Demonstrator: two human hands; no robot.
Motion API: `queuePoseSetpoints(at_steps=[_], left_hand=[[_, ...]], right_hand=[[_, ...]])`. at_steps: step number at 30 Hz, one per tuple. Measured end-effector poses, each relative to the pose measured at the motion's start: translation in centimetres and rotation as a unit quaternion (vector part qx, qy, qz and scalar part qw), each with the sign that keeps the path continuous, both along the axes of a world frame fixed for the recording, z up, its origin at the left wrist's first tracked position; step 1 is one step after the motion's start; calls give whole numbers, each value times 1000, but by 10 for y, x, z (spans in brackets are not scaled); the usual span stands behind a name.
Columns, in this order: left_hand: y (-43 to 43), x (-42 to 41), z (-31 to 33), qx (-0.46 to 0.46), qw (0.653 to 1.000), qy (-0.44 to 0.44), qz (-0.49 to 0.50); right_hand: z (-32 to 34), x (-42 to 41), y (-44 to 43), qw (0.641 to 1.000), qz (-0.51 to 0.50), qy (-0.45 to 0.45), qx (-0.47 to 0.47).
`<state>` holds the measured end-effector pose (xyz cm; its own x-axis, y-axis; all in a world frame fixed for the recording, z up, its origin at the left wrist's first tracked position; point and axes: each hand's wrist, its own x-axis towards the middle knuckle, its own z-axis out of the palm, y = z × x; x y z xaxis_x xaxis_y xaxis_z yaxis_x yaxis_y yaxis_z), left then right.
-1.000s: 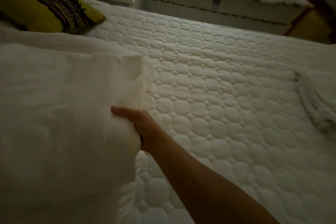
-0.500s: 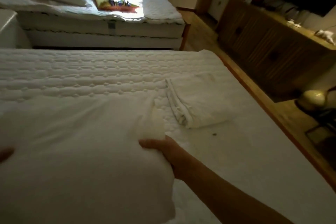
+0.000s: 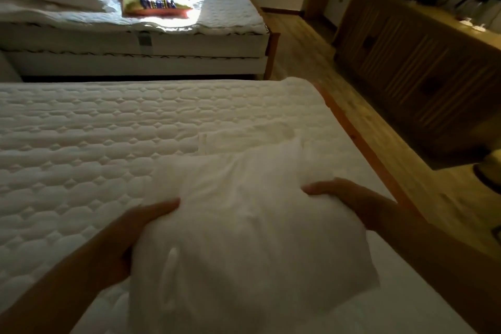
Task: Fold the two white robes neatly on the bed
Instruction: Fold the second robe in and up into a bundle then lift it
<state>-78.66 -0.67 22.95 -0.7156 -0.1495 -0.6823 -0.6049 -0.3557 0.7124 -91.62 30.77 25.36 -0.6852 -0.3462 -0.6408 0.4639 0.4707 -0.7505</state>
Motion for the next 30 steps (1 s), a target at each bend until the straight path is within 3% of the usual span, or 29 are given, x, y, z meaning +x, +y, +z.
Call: queuePoseSetpoints(at_steps=[5, 8, 11, 14, 17, 22, 30], left_hand=[[14, -92, -12, -7, 992, 125, 25], [12, -143, -43, -20, 984, 165, 64], [12, -179, -107, -32, 992, 109, 59], [1, -185, -198, -107, 994, 25, 17], [-26, -195, -261, -139, 990, -1, 24], [-16, -200, -223, -118, 989, 19, -85], [-3, -195, -226, -78, 992, 98, -25]], right_hand=[[9, -107, 7, 990, -59, 130, -3], [-11, -158, 0, 987, -57, 149, -35], [-60, -198, -9, 987, -71, 145, -2], [-145, -197, -7, 991, -29, 62, 111], [-196, -193, 1, 992, -69, 46, 95], [-202, -204, 14, 997, -34, 28, 68], [-201, -197, 15, 998, -30, 49, 40]])
